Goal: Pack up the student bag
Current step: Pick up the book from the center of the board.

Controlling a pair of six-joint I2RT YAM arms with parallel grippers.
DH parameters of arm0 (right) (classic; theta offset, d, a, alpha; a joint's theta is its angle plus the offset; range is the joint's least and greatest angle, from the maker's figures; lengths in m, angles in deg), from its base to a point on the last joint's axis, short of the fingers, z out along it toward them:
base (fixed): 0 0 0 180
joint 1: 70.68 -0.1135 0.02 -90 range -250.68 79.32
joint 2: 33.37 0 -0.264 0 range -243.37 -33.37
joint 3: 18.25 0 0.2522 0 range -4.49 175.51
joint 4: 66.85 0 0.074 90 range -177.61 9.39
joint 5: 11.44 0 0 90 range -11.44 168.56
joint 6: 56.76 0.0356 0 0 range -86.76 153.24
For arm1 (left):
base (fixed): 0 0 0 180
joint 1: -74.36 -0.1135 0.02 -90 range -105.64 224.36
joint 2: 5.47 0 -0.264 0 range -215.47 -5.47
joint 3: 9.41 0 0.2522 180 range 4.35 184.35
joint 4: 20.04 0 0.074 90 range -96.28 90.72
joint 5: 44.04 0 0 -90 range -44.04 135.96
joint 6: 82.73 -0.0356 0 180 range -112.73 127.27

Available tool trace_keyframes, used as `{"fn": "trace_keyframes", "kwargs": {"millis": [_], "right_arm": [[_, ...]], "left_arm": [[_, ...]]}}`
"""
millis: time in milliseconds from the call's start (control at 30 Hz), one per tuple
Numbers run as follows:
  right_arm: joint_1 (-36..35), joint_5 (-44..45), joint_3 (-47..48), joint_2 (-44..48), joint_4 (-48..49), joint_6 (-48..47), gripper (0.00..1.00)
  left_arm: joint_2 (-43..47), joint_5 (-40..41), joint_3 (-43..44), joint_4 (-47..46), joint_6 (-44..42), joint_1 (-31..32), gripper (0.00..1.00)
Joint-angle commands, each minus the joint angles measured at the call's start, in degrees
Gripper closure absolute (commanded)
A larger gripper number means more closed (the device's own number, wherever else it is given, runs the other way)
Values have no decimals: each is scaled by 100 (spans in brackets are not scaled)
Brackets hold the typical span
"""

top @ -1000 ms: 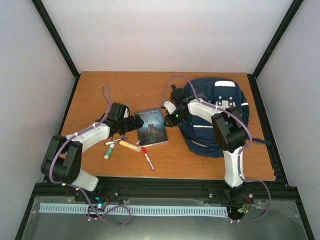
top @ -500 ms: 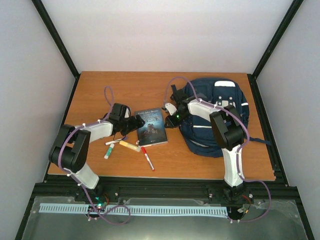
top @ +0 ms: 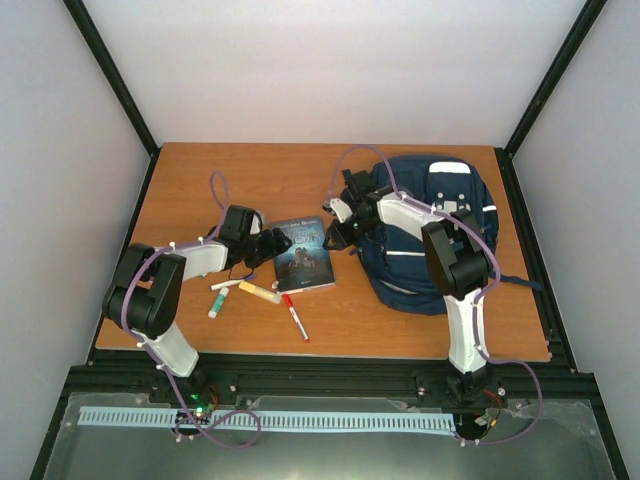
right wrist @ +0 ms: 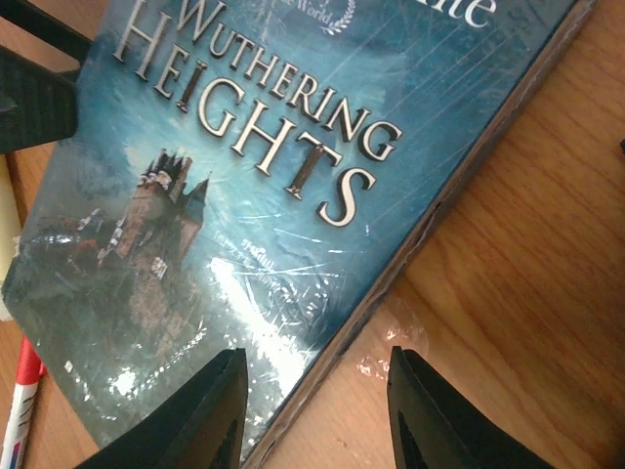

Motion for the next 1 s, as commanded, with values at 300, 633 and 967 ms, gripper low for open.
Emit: {"fn": "trace_keyframes", "kwargs": {"millis": [300,633,967], "right_arm": [[-14,374,125,-685,-126,127,71],[-30,919,66,-1015,-364,48,77],[-163,781,168,-1103,-412,-87,74]], "left_arm": [[-249,-116,-83,19,324,-31,10],[-917,-1478,-393,-1811,809,-49,13],[-696,-2541,-395,-2511,1056,-49,24]]}}
